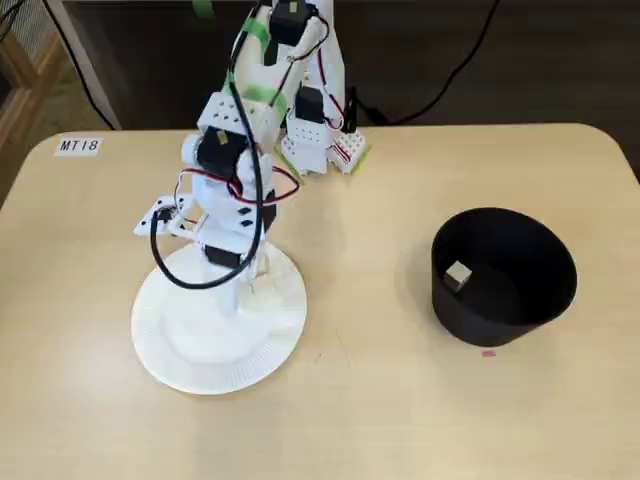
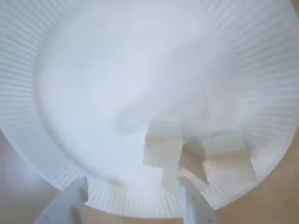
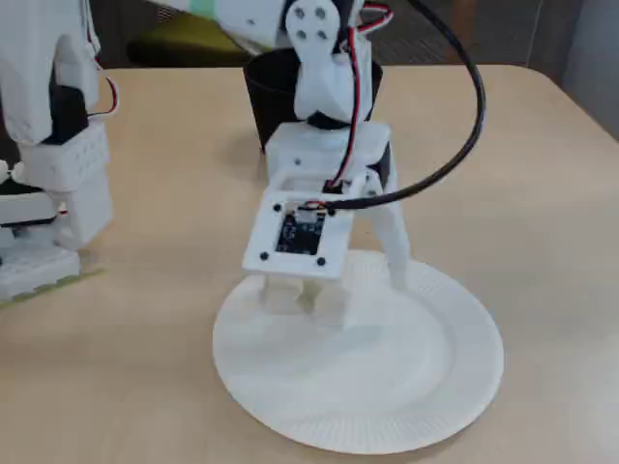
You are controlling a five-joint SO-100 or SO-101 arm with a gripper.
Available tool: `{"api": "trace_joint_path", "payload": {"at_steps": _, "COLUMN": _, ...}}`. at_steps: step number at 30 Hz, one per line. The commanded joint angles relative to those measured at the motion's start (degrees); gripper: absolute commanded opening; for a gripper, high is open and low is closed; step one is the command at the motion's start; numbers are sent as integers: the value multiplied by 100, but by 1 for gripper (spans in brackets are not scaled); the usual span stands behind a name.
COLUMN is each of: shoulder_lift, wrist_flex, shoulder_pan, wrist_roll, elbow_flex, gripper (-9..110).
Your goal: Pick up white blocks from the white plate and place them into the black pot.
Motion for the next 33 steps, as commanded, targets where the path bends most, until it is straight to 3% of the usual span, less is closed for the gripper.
{"api": "trace_joint_path", "payload": {"at_steps": 1, "shoulder_lift": -70, "wrist_flex": -18, "shoulder_pan": 79, "wrist_roll": 97, "elbow_flex": -352, "gripper": 29}}
{"api": "trace_joint_path", "payload": {"at_steps": 24, "shoulder_lift": -650, "wrist_flex": 457, "shoulder_pan": 53, "wrist_roll": 668, "elbow_flex": -527, "gripper": 28}}
{"api": "trace_joint_path", "payload": {"at_steps": 33, "shoulder_lift": -853, "wrist_flex": 0, "shoulder_pan": 132, "wrist_roll": 896, "elbow_flex": -527, "gripper": 15}}
